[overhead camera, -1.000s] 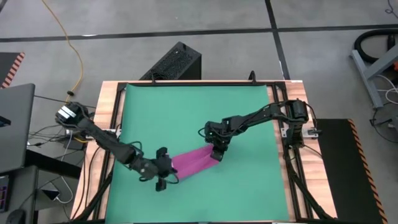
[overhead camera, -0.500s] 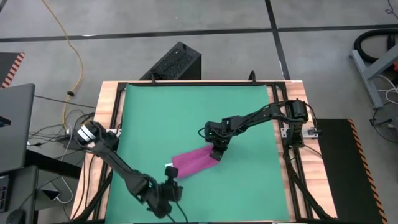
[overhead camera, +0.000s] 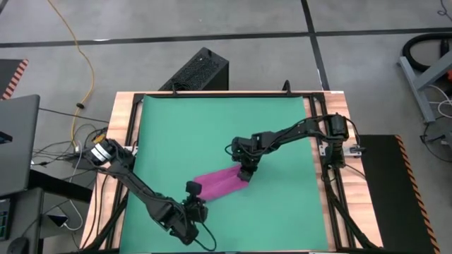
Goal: Roll towel
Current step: Roll the pink towel
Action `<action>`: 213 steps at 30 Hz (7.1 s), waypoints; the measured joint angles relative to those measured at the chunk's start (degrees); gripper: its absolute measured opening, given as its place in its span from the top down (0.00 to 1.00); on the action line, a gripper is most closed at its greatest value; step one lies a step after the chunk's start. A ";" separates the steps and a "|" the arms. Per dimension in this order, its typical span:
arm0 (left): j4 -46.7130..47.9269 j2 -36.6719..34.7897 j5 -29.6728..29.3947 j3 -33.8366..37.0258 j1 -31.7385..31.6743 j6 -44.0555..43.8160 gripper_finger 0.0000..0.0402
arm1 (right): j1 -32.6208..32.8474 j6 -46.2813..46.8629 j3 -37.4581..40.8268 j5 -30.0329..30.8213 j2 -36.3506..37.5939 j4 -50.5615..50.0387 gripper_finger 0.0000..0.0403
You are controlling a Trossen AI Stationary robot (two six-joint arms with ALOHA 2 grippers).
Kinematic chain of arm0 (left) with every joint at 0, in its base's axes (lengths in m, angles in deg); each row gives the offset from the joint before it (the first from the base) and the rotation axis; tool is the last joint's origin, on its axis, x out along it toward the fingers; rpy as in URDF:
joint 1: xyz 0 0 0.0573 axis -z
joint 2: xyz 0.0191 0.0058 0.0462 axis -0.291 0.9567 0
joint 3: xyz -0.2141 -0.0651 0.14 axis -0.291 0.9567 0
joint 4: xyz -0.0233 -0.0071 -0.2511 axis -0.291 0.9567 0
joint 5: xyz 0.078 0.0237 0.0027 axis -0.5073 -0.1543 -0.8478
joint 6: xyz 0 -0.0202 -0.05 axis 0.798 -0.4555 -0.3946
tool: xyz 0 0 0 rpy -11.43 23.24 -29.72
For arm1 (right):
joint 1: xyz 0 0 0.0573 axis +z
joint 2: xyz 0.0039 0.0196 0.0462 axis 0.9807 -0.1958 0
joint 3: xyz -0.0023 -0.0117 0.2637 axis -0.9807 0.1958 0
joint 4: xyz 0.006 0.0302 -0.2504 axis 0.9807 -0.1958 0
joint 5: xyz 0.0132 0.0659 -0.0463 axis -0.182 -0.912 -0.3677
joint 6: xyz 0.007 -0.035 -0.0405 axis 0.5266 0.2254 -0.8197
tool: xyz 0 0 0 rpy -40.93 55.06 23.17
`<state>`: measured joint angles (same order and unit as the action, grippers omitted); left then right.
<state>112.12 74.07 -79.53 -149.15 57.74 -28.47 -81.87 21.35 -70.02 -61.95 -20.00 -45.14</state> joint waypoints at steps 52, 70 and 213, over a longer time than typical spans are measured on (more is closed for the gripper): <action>-7.18 -0.48 -12.19 16.61 -7.14 4.12 1.00 | -6.69 4.86 -0.11 -10.88 0.17 3.15 0.97; -16.37 -1.00 -6.46 23.63 -11.72 2.74 1.00 | -4.72 -4.17 -0.13 4.71 0.26 -1.77 0.87; -44.81 -27.08 1.25 41.68 -21.97 4.61 1.00 | 4.43 -45.71 4.35 35.27 6.80 20.32 0.51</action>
<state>67.32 46.99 -78.28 -107.47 35.77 -23.86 -77.44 -24.36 -65.68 -26.68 -13.20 -24.83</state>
